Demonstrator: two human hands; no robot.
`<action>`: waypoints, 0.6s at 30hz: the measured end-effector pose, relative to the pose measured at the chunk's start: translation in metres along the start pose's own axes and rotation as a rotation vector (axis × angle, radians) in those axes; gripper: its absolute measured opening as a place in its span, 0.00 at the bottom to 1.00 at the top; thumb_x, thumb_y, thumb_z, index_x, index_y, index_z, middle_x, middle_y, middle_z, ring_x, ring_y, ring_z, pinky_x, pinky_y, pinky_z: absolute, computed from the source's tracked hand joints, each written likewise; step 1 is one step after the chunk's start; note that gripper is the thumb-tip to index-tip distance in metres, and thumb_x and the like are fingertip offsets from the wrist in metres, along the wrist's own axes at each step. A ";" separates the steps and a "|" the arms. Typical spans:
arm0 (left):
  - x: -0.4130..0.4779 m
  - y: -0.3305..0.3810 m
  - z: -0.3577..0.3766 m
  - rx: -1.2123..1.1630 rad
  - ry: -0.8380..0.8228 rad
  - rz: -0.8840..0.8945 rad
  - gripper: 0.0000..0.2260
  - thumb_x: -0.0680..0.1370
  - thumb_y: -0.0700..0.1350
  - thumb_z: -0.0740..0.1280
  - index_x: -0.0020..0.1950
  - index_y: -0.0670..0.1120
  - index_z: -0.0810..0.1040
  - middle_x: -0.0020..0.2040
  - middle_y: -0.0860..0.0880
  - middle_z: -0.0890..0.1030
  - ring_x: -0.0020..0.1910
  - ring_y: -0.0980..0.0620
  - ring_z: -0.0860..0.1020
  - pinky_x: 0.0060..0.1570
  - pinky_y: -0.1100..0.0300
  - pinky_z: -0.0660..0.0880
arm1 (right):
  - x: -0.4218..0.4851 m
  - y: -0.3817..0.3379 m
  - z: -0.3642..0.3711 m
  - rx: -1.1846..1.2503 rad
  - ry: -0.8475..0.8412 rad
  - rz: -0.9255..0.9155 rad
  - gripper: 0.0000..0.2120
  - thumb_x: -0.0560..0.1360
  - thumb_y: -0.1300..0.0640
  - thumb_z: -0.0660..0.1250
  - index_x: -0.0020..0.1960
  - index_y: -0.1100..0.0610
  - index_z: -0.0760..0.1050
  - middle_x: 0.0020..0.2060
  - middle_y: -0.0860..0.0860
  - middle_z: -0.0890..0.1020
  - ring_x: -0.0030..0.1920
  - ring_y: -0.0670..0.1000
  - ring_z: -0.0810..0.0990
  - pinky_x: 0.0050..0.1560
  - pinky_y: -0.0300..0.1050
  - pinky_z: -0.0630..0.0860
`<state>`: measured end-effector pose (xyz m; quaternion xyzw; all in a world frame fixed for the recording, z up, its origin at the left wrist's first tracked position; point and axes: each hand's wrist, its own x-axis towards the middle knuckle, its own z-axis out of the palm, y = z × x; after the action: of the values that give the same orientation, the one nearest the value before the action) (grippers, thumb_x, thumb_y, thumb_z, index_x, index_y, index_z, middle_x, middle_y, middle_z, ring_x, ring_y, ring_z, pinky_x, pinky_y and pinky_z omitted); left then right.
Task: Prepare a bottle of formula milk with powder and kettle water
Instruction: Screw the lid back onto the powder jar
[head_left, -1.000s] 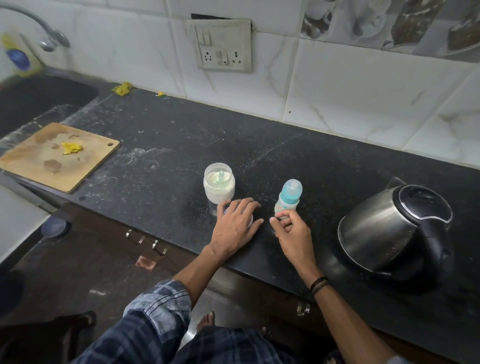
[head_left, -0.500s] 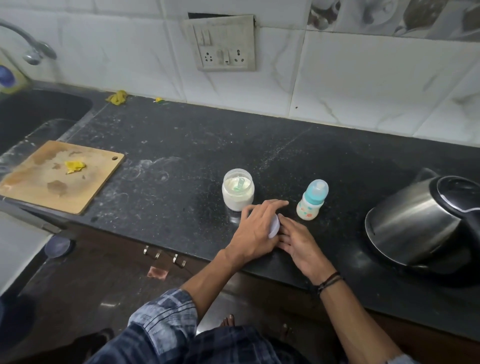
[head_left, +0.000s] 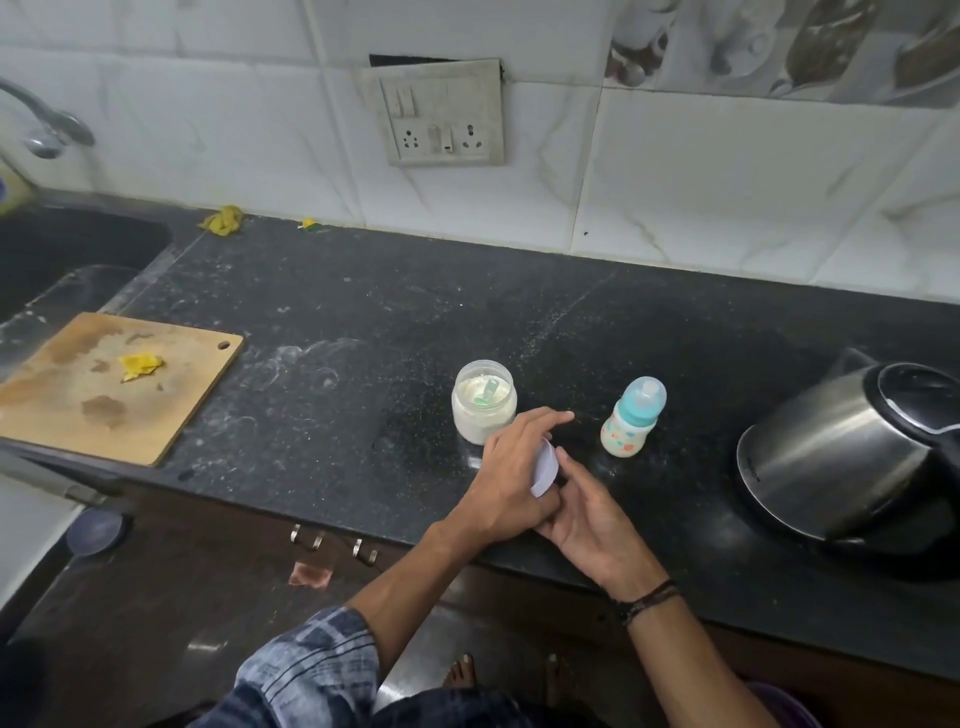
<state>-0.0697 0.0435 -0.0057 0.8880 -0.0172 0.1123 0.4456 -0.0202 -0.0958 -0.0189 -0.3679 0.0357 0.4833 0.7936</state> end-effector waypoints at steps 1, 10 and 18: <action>0.000 0.001 -0.001 -0.012 -0.003 0.010 0.40 0.69 0.42 0.72 0.77 0.62 0.61 0.73 0.60 0.66 0.72 0.65 0.66 0.72 0.61 0.58 | 0.001 -0.001 0.000 0.005 0.000 -0.003 0.24 0.80 0.48 0.72 0.73 0.54 0.76 0.74 0.58 0.75 0.75 0.57 0.73 0.74 0.58 0.71; -0.014 0.000 -0.018 -0.075 0.333 0.081 0.33 0.73 0.44 0.76 0.76 0.46 0.69 0.77 0.56 0.68 0.78 0.54 0.65 0.77 0.51 0.62 | 0.011 -0.037 0.008 -0.252 0.189 -0.164 0.24 0.75 0.46 0.74 0.68 0.52 0.78 0.62 0.57 0.84 0.57 0.55 0.85 0.50 0.52 0.83; -0.010 -0.023 -0.030 -0.071 0.588 -0.252 0.38 0.69 0.57 0.73 0.77 0.49 0.66 0.75 0.52 0.66 0.77 0.53 0.63 0.77 0.46 0.63 | 0.038 -0.057 0.030 -0.672 0.216 -0.465 0.20 0.76 0.57 0.77 0.64 0.47 0.75 0.59 0.51 0.83 0.55 0.46 0.85 0.48 0.42 0.83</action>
<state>-0.0820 0.0807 -0.0082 0.7966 0.2182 0.3073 0.4727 0.0365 -0.0638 0.0190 -0.6531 -0.1250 0.2350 0.7090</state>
